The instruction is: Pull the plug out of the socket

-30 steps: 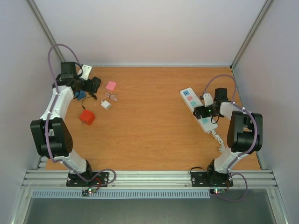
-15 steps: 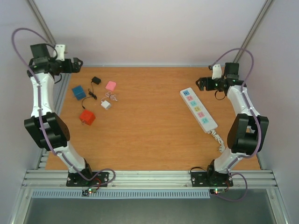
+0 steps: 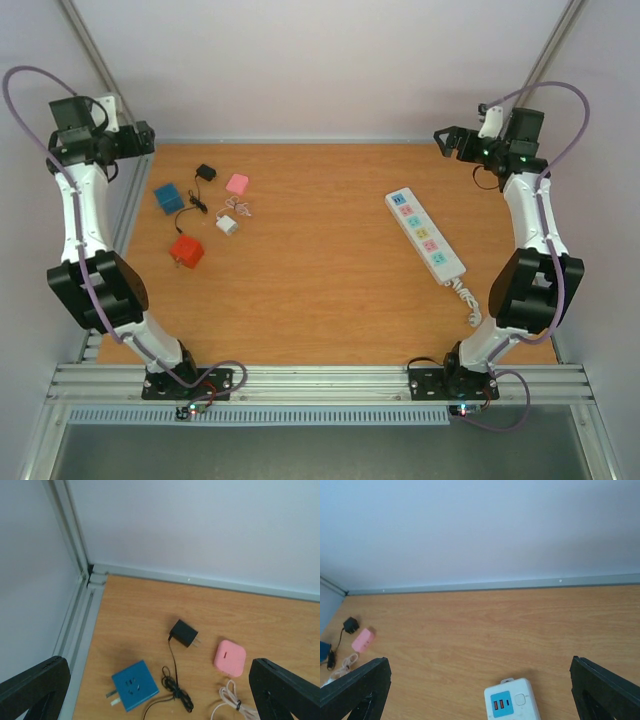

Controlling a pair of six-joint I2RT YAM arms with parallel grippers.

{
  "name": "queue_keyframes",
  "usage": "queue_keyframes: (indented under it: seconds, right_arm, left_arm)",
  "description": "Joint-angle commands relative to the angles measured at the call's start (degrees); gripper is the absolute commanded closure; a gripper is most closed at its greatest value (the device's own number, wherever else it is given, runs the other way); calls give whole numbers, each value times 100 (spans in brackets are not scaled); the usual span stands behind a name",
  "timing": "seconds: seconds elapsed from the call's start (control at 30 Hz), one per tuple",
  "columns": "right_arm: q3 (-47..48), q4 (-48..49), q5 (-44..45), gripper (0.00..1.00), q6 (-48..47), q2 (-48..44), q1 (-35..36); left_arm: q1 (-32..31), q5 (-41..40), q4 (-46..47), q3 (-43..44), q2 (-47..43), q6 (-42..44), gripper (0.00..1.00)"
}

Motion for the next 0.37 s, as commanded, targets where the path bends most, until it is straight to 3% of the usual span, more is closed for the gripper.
queue_keyframes:
  seconds: [0.0, 0.33]
  right_arm:
    - [-140, 307, -302, 1, 597, -261, -189]
    - [-330, 384, -328, 1, 607, -337, -190]
  left_arm:
    - [25, -525, 522, -534, -295, -110, 0]
    - [21, -524, 587, -701, -221, -364, 0]
